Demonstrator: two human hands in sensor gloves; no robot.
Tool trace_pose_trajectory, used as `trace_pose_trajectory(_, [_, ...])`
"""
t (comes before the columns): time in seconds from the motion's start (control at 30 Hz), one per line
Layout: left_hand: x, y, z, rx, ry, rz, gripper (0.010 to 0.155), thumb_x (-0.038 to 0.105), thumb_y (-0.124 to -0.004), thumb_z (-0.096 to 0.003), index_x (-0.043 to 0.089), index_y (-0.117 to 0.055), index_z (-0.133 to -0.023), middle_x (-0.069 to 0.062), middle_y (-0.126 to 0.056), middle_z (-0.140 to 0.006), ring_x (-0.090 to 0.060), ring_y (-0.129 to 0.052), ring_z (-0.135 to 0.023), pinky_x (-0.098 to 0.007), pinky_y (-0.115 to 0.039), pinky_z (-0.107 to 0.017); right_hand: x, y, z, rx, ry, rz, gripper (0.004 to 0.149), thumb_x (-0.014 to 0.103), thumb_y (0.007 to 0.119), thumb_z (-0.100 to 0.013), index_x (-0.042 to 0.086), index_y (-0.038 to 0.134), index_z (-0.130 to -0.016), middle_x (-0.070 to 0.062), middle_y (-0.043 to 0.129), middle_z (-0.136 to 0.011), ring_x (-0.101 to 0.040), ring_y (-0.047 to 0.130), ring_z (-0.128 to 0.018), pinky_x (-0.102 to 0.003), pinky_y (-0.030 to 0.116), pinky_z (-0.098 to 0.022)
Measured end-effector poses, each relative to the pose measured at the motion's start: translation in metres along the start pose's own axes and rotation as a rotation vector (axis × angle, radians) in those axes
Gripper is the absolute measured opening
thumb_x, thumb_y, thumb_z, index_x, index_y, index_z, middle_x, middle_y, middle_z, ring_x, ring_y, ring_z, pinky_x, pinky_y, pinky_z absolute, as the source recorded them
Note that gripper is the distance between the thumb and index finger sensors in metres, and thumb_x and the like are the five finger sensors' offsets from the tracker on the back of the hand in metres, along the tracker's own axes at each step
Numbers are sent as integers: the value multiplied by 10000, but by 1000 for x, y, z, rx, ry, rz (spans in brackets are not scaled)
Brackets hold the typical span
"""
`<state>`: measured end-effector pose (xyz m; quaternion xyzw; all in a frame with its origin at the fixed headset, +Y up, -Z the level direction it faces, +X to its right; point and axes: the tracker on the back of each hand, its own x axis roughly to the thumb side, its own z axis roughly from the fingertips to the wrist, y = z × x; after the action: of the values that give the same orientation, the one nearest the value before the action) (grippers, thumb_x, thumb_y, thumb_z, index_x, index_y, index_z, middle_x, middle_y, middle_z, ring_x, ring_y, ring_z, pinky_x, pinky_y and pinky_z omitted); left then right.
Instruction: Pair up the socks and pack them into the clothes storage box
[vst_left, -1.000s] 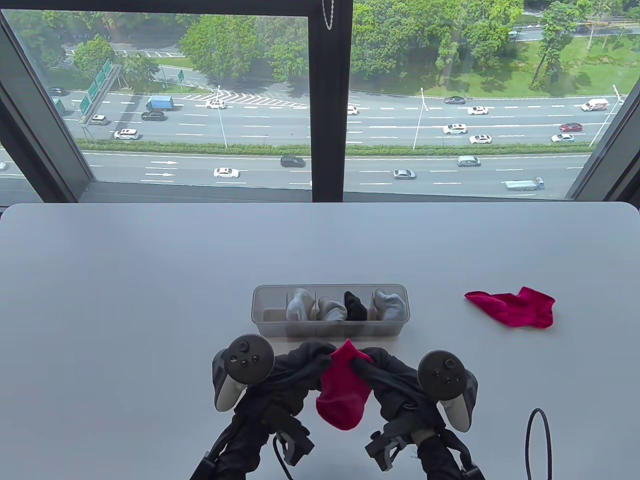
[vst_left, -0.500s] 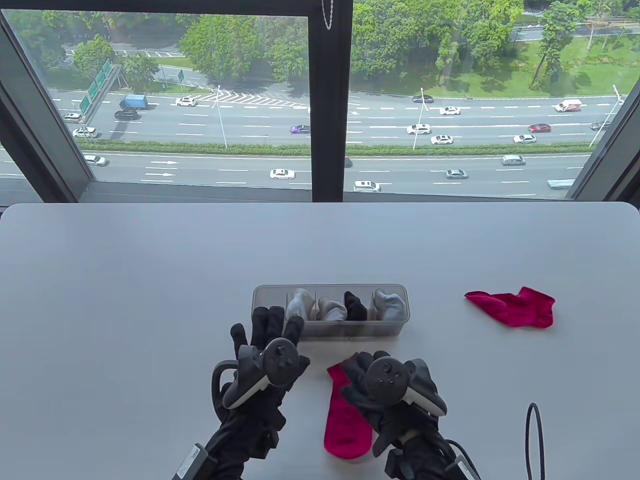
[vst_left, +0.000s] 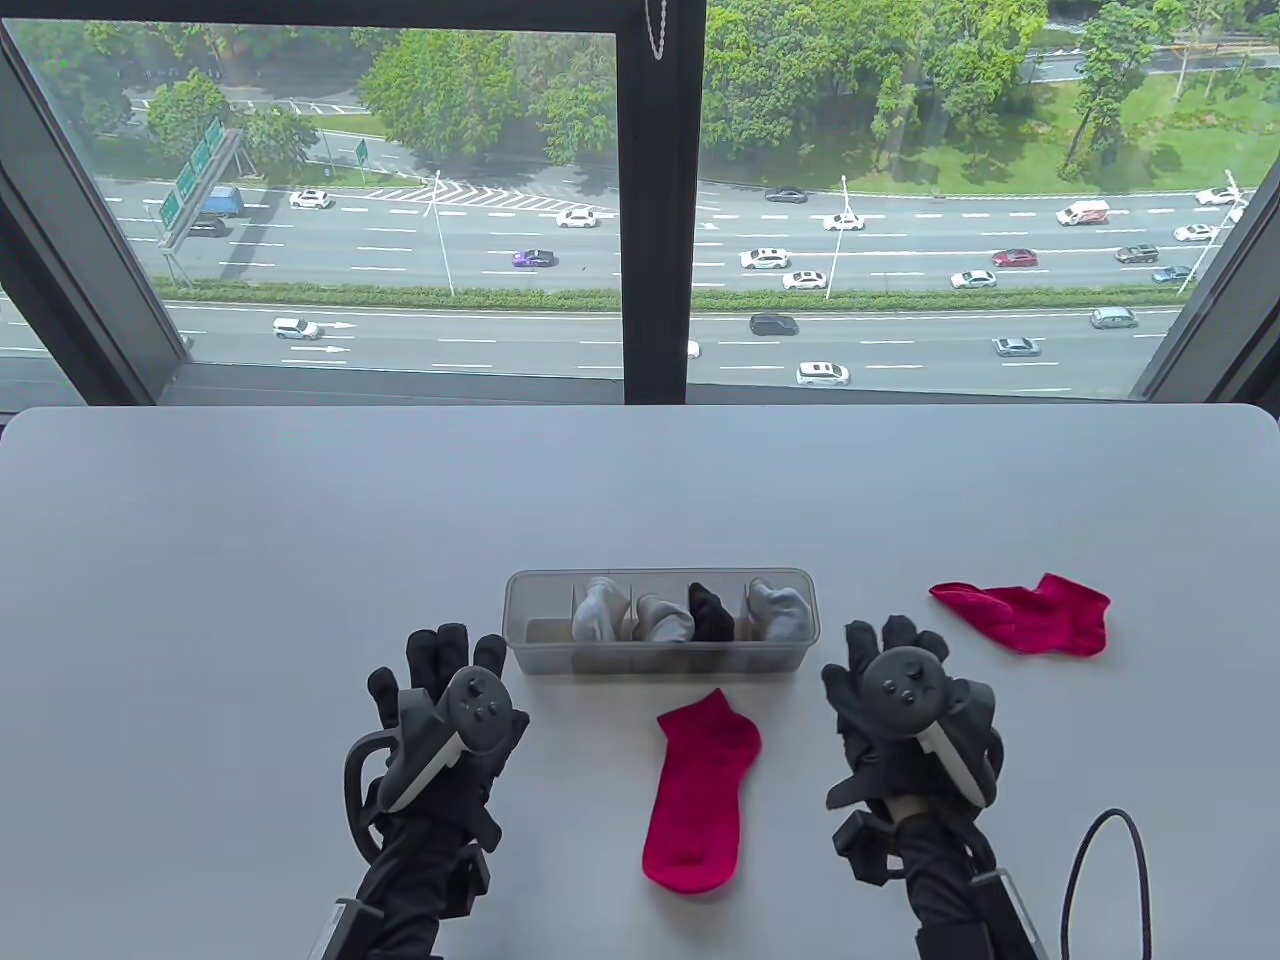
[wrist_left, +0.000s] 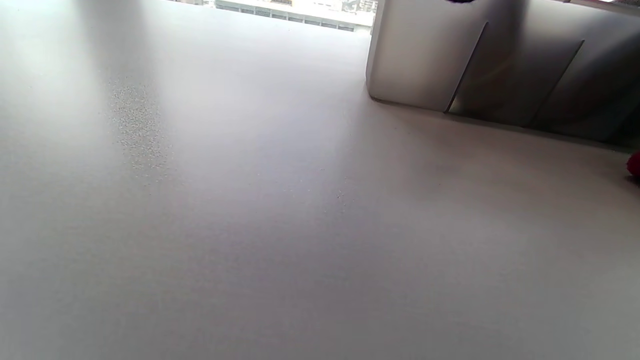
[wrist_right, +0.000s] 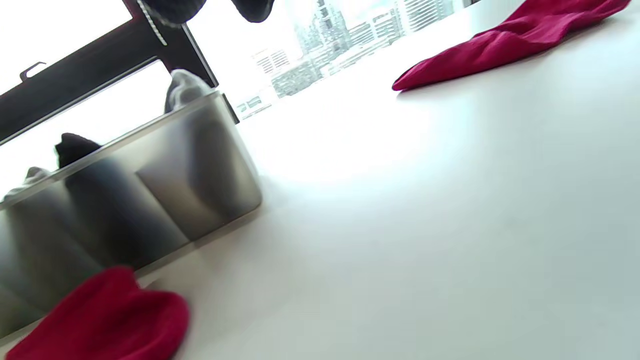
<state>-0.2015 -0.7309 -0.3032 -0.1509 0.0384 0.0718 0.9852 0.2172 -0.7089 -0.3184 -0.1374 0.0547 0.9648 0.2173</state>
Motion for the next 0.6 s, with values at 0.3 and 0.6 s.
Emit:
trace_pose_trajectory(0.3, [-6,1,-3,-13,12,42,700,481,-513,-586,370,-36,-1087,52,166,-1125,-243,214,-1063,-609,89,-731,-69,-28,-84,105,363,-4,730,524,593,-591,362,143,-1143,-91,-114,-1194,-436,-116,-1052,-647,105,-802])
trace_pose_trajectory(0.6, [1,7,-3,-4,2,35,690,472,-516,-588,367,-65,-1099,46,157,-1130,-249,204,-1067,-611,84,-732,-99,-23,-136,264,489,26,810,568,636,-558,452,18,-1070,-69,-220,-1139,-457,-172,-1021,-635,83,-811])
